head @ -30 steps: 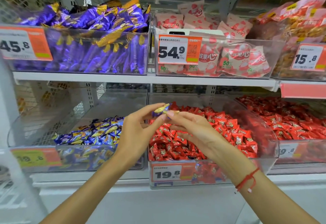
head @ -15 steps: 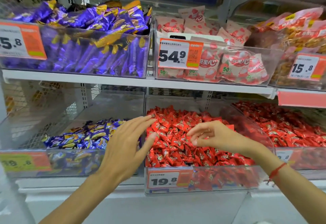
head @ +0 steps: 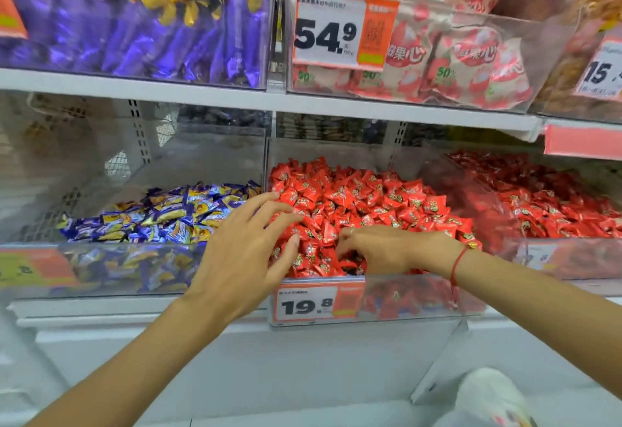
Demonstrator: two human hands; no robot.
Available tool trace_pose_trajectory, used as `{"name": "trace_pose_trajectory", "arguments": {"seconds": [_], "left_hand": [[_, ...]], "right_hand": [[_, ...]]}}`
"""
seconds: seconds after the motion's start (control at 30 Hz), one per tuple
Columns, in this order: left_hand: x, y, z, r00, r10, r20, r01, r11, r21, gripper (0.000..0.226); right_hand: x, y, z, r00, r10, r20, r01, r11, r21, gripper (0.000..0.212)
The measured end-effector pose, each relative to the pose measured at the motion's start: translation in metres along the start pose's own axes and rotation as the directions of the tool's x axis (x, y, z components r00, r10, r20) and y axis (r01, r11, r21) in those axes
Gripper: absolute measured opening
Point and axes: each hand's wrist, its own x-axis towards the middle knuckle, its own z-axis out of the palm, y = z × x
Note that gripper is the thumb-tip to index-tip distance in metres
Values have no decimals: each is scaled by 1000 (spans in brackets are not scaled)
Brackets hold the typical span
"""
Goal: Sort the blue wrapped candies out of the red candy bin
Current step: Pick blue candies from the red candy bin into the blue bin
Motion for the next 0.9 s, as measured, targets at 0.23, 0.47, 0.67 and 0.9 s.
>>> {"name": "trace_pose_trajectory", "arguments": {"seconds": [0.23,0.47,0.67,0.9], "left_hand": [[0,-2,-2,999,23,27,-24,999,45,34],[0,-2,-1,999,4,33,-6,999,38,33],[-1,1,1,1000,-6,2,6,1000,-2,32],[-2,3,0,999,-25,20,25,1000,-1,32]], "right_hand": [[5,1,-4,981,86,-173,-101,992,-79,26],[-35,35,-18,846,419,-330,-410,906,101,32],[-42,15,-34,913,306,-270,-320,947,-7,43],[-2,-11,-10,977,144,159,-140,989,-39,84]]}}
